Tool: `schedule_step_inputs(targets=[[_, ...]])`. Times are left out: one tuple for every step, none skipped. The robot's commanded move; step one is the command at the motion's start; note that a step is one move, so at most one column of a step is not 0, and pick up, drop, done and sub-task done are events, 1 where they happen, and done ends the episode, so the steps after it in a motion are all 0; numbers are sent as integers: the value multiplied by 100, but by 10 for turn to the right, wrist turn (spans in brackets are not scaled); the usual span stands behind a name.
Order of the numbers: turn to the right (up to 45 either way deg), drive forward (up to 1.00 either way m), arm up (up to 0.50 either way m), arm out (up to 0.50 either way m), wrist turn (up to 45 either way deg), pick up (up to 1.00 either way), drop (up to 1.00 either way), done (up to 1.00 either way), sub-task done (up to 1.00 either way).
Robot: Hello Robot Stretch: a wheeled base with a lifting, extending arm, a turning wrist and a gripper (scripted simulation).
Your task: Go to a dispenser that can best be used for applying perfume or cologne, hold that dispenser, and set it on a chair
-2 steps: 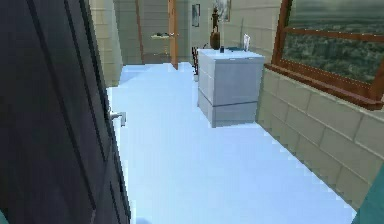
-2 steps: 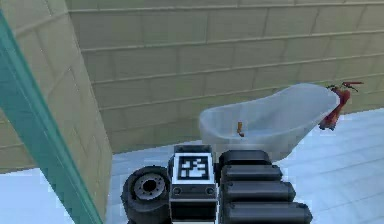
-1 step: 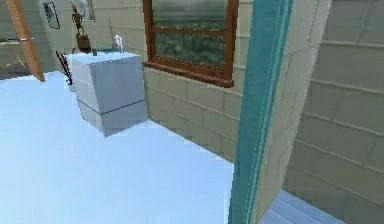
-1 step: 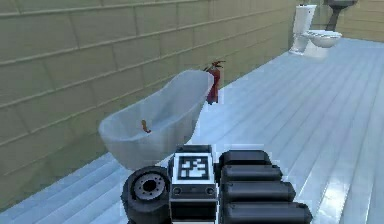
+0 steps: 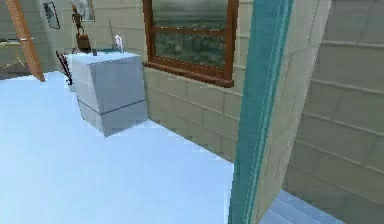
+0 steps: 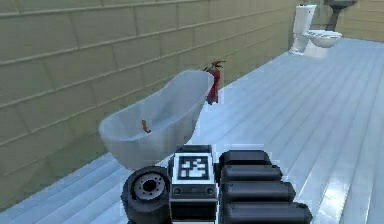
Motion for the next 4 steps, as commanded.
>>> schedule_step_inputs(targets=[[150, 0, 0, 0, 0, 0, 0, 0, 0], [0, 30, 0, 0, 0, 0, 0, 0, 0], [-450, 0, 0, 0, 0, 0, 0, 0, 0], [-120, 0, 0, 0, 0, 0, 0, 0, 0]])
